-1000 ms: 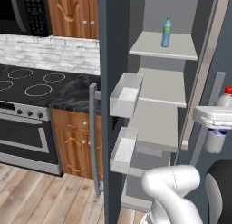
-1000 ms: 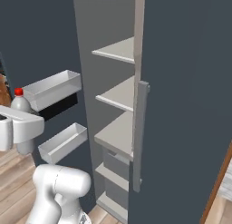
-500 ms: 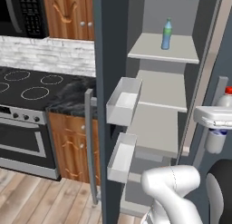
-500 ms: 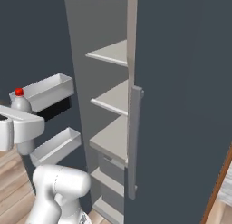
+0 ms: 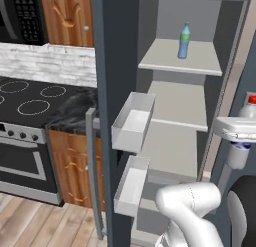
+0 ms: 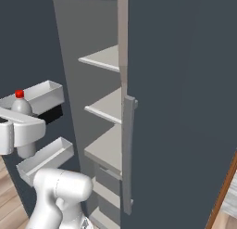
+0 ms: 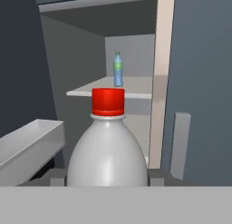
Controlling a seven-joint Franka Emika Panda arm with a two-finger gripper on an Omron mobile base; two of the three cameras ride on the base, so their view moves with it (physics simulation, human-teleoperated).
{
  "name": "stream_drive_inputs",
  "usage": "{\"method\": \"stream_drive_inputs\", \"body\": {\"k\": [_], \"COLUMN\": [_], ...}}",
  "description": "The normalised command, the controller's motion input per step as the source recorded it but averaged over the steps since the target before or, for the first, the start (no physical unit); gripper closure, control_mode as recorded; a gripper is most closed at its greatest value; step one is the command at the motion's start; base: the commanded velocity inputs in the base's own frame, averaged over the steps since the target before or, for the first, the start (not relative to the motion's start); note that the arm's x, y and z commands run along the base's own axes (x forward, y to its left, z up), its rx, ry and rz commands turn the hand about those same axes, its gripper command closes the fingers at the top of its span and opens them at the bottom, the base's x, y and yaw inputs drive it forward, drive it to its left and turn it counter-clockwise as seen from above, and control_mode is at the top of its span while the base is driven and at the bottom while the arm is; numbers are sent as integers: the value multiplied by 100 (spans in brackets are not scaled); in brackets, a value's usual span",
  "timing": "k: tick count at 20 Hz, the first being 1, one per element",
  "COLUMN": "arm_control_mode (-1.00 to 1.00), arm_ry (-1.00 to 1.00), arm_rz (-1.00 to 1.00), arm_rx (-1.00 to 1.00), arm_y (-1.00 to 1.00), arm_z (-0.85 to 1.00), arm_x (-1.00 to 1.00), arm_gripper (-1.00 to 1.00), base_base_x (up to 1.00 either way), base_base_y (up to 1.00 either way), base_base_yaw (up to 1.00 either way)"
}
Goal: Take the bottled waters from the counter and place them in the freezer to freeze. Close the freezer door after placing the bottles.
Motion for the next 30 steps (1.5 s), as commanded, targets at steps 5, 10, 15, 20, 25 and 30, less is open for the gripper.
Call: {"method": "stream_drive_inputs", "body": {"k": [5,10,15,20,25,30], "arm_control_mode": [100,100,100,100,-100,-100], "arm_ry": [0,0,0,0,-4,-11], "arm_rz": [0,0,0,0,0,-5], "arm_rx": [0,0,0,0,0,0], "arm_y": [0,0,0,0,0,1], "arm_z": [0,0,0,0,0,3], "arm_x": [0,0,0,0,12,13], "arm_gripper": [100,100,100,100,100,100], "base_base_x": [30,20,18,13,2,0], "base_base_y": [0,1,0,2,0,0], "base_base_yaw": [0,0,0,0,0,0]}}
